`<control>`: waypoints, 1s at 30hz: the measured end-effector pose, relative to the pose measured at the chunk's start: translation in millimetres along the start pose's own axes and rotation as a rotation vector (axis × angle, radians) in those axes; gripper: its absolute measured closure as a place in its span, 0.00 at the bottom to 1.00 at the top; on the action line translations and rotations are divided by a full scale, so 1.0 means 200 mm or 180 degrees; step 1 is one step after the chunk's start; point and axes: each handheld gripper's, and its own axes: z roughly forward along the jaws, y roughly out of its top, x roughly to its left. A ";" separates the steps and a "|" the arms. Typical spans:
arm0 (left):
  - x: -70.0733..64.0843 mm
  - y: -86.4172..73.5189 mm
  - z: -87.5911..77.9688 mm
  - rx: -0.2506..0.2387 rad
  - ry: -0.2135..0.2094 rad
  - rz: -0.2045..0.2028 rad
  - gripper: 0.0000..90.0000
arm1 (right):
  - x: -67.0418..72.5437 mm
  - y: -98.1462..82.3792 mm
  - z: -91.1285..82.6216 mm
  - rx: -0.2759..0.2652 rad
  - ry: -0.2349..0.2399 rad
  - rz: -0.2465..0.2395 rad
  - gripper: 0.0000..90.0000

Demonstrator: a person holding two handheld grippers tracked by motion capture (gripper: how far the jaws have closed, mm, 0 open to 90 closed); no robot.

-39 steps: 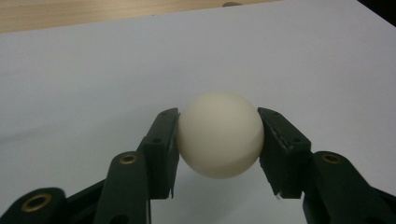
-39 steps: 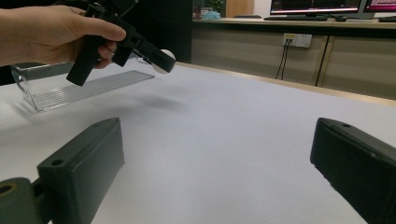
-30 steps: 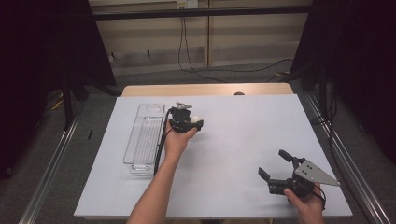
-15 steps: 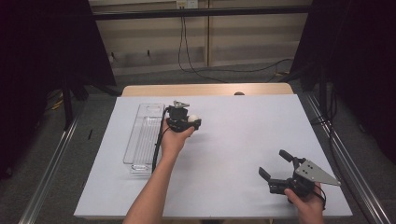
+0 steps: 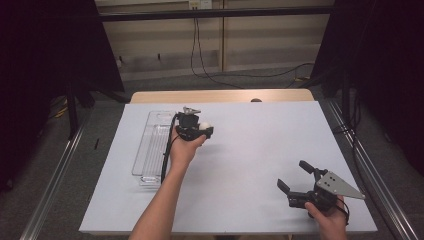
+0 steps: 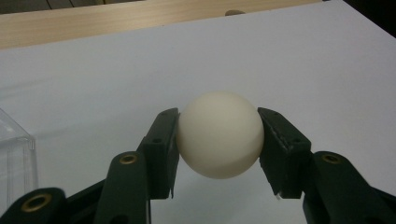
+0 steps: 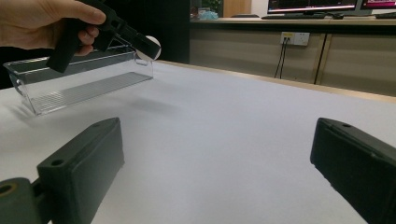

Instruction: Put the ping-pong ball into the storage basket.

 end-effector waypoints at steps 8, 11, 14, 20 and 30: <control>0.01 0.00 -0.01 -0.0046 0.0011 -0.0074 0.57 | 0.00 0.00 0.00 0.0000 -0.0002 -0.0005 0.02; 0.01 0.00 -0.03 -0.0029 0.0005 -0.0063 0.57 | 0.00 0.00 0.00 0.0001 -0.0002 -0.0002 0.02; 0.01 0.01 -0.03 -0.0024 -0.0005 -0.0052 0.57 | 0.00 0.00 0.00 0.0000 0.0002 -0.0004 0.02; 0.01 0.01 -0.05 -0.0015 0.0003 -0.0042 0.57 | 0.00 0.00 0.00 -0.0005 0.0003 -0.0006 0.02; 0.01 0.01 -0.07 -0.0004 -0.0024 -0.0011 0.57 | 0.00 0.00 0.00 -0.0012 -0.0010 0.0009 0.02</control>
